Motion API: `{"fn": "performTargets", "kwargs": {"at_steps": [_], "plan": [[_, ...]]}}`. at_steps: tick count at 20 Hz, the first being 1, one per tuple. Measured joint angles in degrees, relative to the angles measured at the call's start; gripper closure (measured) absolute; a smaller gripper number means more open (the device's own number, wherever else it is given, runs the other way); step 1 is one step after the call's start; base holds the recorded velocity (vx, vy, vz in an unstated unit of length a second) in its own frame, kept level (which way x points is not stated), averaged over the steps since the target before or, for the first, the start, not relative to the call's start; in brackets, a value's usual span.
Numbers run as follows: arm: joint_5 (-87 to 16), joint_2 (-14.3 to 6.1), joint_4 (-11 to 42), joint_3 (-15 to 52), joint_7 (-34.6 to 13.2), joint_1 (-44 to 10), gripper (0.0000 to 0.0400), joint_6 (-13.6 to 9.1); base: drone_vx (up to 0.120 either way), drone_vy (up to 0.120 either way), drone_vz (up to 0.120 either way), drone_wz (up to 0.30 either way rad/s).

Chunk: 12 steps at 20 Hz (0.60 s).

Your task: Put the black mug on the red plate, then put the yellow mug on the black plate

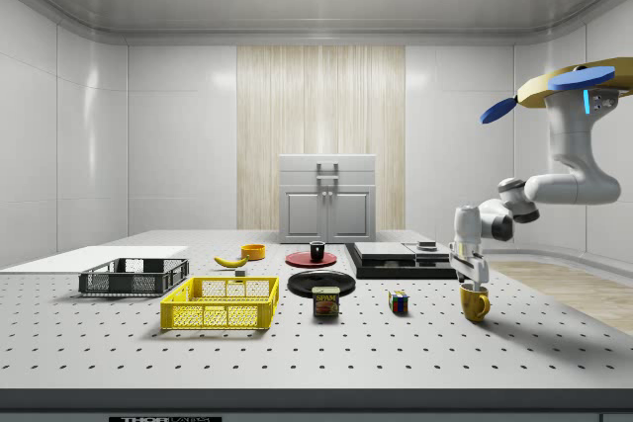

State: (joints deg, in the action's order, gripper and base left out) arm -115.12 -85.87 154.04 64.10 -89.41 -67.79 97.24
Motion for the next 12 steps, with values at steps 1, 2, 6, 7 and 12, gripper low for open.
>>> {"fn": "performTargets", "kwargs": {"at_steps": [1, 2, 6, 7, 12], "plan": [[-0.02, 0.02, -0.02, -0.02, 0.02, 0.0, 0.0023, 0.0, 0.0, 0.0, 0.0, 0.0], [-0.04, 0.03, -0.04, -0.04, 0.03, 0.0, 0.0082, 0.0, 0.0, 0.0, 0.0, 0.0], [-0.09, 0.08, -0.08, -0.07, 0.07, 0.01, 0.0213, -0.01, 0.0, 0.0, 0.0, 0.0], [-0.1, 0.09, -0.09, -0.08, 0.08, 0.02, 0.023, -0.02, 0.0, 0.0, 0.0, 0.0], [-0.13, 0.15, -0.1, -0.09, 0.11, 0.04, 0.0273, -0.06, 0.0, 0.0, 0.0, 0.0]]}}
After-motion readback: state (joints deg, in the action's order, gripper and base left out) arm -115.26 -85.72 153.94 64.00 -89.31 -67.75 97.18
